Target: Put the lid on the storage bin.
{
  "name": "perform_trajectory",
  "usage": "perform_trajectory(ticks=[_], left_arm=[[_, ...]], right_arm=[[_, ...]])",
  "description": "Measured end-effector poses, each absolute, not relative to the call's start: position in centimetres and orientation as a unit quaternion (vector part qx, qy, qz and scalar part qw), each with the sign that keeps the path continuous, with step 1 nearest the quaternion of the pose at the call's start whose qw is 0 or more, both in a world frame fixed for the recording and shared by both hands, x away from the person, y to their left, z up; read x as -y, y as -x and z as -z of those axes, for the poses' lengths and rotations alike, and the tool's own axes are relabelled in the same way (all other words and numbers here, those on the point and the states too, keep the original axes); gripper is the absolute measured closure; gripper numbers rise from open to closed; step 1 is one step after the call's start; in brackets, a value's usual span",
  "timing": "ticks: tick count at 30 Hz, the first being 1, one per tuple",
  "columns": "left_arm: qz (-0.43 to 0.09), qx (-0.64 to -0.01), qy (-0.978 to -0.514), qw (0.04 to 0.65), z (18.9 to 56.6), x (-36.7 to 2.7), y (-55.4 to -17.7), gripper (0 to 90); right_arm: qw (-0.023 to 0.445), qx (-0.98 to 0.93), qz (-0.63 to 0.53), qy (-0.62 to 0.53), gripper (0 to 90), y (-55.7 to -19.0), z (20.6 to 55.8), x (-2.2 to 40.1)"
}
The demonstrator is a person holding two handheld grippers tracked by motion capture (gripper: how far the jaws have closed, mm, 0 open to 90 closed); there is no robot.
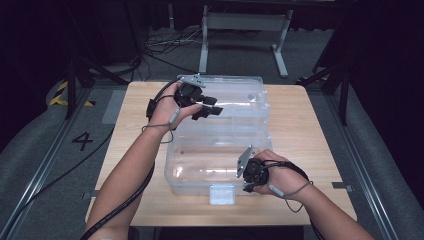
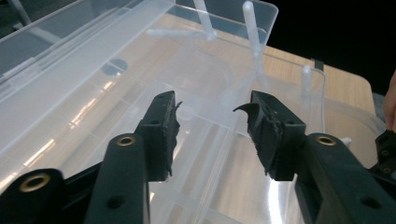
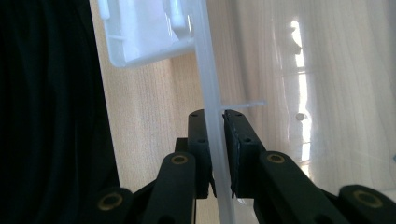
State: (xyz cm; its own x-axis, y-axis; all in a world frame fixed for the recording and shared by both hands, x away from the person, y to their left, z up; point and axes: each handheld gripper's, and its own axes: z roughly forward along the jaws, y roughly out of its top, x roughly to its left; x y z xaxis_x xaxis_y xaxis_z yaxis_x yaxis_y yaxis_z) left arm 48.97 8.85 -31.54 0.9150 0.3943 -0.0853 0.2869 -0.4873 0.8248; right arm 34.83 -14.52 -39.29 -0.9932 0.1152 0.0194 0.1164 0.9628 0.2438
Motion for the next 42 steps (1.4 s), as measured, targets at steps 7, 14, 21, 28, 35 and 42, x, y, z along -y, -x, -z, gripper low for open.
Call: perform_trajectory(ticks=[7, 14, 21, 28, 35, 42], left_arm=[[-0.067, -0.183, -0.876, 0.441, 31.5, -8.4, -49.0, 58.4], [-0.075, -0.156, -0.892, 0.418, 31.8, -7.6, -48.9, 64.1], [-0.061, -0.131, -0.896, 0.419, 31.8, -7.5, -48.9, 78.9], [-0.061, -0.122, -0.899, 0.416, 31.7, -7.5, -48.8, 83.3], [-0.062, -0.120, -0.900, 0.415, 31.6, -7.5, -48.6, 84.4], [-0.057, -0.115, -0.900, 0.417, 31.4, -7.6, -48.0, 85.9]], right_arm=[[0.004, 0.991, 0.123, 0.059, 81.7, -34.9, 39.3, 14.5], [0.006, 0.990, 0.124, 0.061, 81.6, -34.9, 39.3, 14.5], [0.007, 0.990, 0.126, 0.062, 81.5, -34.9, 39.3, 14.6], [0.009, 0.990, 0.129, 0.062, 81.4, -34.9, 39.4, 14.6], [0.008, 0.989, 0.132, 0.061, 81.4, -34.9, 39.4, 14.7], [0.011, 0.989, 0.137, 0.062, 81.2, -35.0, 39.5, 14.8]])
